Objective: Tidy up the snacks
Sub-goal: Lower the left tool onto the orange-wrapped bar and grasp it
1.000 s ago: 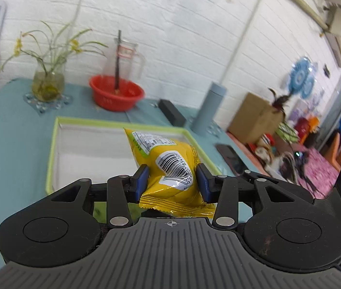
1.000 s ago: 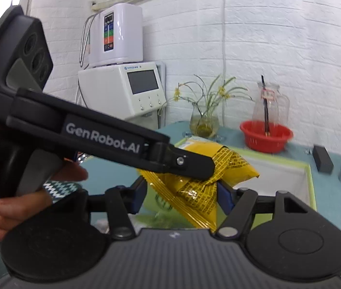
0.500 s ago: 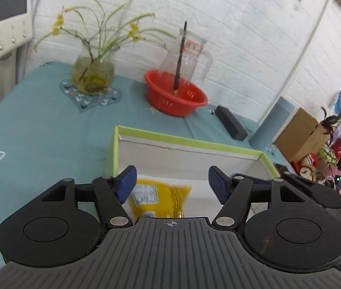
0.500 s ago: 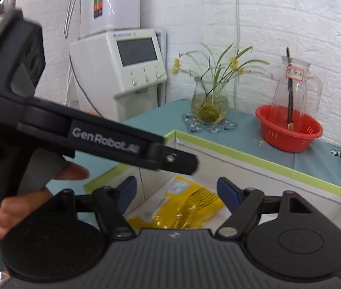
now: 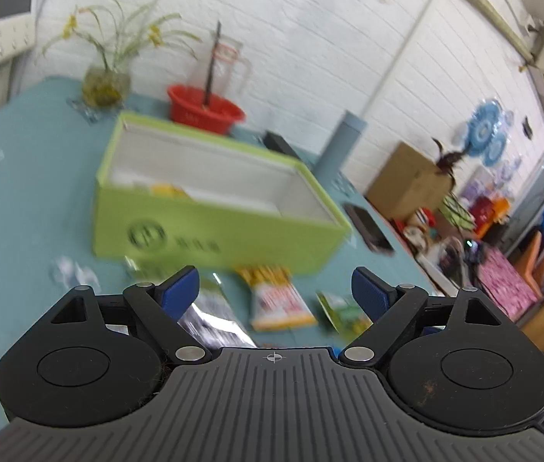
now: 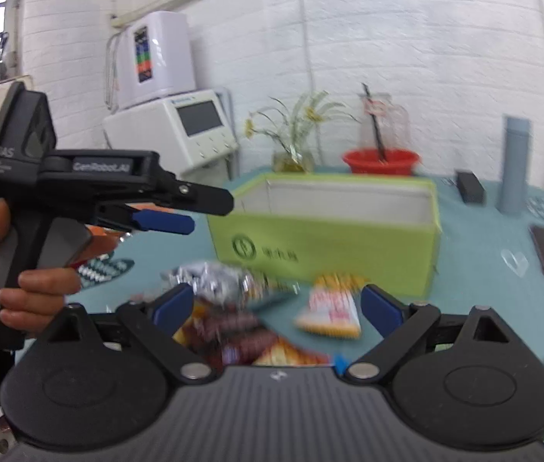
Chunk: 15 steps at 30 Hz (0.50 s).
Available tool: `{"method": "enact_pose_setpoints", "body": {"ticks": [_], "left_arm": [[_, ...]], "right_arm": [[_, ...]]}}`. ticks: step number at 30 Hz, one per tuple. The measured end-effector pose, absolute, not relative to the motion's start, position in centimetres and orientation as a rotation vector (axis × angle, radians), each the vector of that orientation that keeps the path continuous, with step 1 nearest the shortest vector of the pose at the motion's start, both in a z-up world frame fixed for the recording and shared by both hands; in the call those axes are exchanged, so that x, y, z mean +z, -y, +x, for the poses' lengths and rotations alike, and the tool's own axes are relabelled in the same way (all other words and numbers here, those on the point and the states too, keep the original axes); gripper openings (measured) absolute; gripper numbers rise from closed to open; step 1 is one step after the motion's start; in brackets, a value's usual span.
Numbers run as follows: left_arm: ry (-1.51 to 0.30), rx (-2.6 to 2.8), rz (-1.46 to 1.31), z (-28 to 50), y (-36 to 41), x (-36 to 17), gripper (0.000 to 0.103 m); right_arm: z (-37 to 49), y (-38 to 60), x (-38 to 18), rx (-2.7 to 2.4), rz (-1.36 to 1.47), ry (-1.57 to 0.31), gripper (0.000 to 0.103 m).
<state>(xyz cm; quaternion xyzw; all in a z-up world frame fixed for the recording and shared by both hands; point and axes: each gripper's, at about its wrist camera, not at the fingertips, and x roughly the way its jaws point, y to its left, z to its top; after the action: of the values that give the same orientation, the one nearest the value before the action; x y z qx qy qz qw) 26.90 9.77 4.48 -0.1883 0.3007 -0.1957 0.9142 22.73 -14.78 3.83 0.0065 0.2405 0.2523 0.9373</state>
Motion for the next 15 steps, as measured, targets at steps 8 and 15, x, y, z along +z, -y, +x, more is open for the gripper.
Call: {"method": "enact_pose_setpoints", "body": {"ticks": [8,15], "left_arm": [[-0.753,-0.502,-0.389,23.7,-3.9,1.6,0.069],[-0.774,-0.524,-0.340,25.0,-0.3,2.1,0.070]], "right_arm": [[18.0,19.2,-0.6,0.416,0.129,-0.610,0.094],[19.4,22.5,-0.1,0.306,0.096,-0.540,0.094]]}}
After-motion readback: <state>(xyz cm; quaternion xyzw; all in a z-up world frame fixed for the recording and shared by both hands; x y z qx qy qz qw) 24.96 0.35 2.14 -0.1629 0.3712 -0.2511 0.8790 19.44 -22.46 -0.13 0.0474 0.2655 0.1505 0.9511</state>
